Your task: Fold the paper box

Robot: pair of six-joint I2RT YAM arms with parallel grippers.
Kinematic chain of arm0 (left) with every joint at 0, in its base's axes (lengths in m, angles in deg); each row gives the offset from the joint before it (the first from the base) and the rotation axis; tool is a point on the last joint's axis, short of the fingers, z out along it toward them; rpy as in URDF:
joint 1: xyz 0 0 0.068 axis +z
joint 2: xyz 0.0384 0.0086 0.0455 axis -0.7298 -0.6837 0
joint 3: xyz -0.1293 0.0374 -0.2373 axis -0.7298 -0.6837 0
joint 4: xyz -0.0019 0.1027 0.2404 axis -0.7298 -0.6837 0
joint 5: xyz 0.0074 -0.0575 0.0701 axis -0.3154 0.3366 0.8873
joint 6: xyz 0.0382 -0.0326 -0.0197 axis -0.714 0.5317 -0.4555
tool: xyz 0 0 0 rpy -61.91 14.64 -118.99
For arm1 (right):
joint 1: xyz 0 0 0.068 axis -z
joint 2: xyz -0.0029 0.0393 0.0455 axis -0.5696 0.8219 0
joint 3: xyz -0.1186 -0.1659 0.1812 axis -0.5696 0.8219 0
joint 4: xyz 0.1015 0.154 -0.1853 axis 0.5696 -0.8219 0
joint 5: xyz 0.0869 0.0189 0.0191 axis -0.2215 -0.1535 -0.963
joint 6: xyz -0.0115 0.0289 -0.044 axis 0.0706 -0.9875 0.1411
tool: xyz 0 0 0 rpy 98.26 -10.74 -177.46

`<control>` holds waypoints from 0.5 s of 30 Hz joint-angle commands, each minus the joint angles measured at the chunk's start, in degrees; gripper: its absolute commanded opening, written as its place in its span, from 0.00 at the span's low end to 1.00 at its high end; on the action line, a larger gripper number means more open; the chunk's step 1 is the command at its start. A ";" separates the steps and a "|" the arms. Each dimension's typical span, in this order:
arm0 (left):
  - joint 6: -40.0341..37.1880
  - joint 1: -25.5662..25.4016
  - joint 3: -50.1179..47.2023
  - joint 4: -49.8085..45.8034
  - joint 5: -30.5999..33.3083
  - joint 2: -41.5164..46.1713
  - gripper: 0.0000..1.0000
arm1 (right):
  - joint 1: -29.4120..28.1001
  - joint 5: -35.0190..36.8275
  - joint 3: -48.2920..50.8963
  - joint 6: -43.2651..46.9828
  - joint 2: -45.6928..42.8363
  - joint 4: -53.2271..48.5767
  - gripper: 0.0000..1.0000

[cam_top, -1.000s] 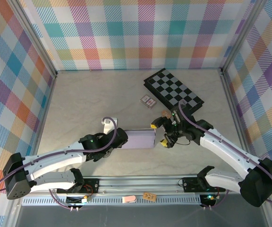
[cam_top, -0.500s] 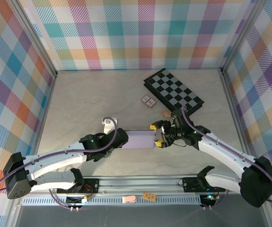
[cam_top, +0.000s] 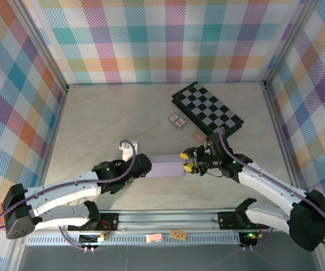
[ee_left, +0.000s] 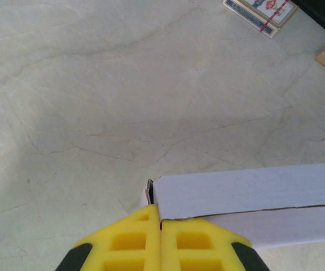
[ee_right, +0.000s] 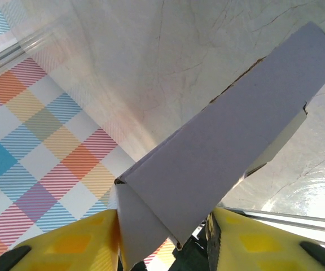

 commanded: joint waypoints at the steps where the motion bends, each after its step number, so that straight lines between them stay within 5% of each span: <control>1: 3.06 -1.06 -3.32 -6.19 -8.70 -0.53 0.00 | 0.10 2.05 2.39 2.01 1.75 -4.13 0.38; 3: 3.75 -1.06 -3.48 -6.22 -8.79 0.34 0.01 | 0.13 2.04 2.56 2.45 1.85 -4.77 0.37; 10: 7.31 -1.09 -2.76 -6.14 -10.23 6.43 0.36 | 0.13 2.26 3.35 2.89 1.37 -5.87 0.36; 15: 15.03 -1.06 -1.17 -8.97 -12.08 11.54 0.48 | 0.19 2.74 3.01 3.13 1.67 -6.45 0.35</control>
